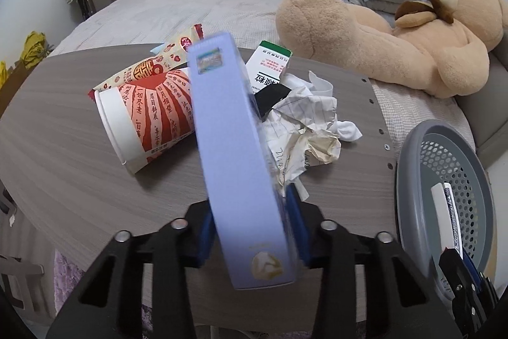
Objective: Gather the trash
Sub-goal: 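Carry the card deck over the grey basket with the right tool while the left grasps the lavender box, then open the left tool to drop the box into the basket while the right drops the card deck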
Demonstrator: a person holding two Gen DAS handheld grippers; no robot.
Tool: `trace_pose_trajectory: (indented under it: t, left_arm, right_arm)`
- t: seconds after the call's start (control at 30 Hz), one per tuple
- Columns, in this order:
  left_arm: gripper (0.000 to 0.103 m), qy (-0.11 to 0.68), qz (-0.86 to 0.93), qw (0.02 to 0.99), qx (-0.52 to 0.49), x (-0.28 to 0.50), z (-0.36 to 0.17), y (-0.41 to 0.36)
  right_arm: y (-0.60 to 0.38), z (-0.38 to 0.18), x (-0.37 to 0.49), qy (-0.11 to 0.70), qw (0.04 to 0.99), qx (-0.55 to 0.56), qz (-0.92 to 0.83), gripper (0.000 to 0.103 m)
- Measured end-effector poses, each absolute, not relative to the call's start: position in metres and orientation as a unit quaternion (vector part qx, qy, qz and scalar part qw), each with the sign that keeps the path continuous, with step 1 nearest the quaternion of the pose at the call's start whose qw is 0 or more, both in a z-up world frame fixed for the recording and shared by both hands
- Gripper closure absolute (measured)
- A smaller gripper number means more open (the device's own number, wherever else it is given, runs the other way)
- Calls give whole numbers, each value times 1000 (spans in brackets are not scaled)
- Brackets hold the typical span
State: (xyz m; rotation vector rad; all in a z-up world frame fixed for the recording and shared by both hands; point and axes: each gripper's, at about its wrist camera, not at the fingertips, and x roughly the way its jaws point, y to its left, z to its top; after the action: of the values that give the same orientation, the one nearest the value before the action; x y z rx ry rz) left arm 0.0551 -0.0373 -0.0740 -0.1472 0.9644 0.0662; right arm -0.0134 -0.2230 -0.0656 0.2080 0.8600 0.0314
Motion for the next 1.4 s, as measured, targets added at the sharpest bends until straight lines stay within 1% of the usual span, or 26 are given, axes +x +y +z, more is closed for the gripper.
trace_pose_trajectory:
  t: [0.07, 0.4, 0.8, 1.07, 1.2, 1.4]
  left_arm:
    - [68, 462, 26, 884, -71, 53, -73, -36]
    - [69, 442, 15, 895, -61, 39, -57, -26]
    - [69, 383, -1, 923, -23, 23, -21, -30]
    - [69, 373, -65, 926, 5, 24, -9, -70]
    - [69, 377, -110, 919, 15, 25, -11, -98]
    - [69, 394, -188, 898, 59, 25, -22, -152]
  right_arm:
    - [-222, -65, -13, 416, 904, 99, 15, 80]
    - [-214, -62, -16, 414, 905, 92, 13, 80]
    - [-217, -49, -22, 400, 912, 91, 2, 80]
    - [-255, -41, -23, 389, 914, 108, -33, 80]
    - [-282, -42, -25, 389, 912, 116, -59, 80]
    - [-320, -50, -28, 398, 903, 131, -94, 80]
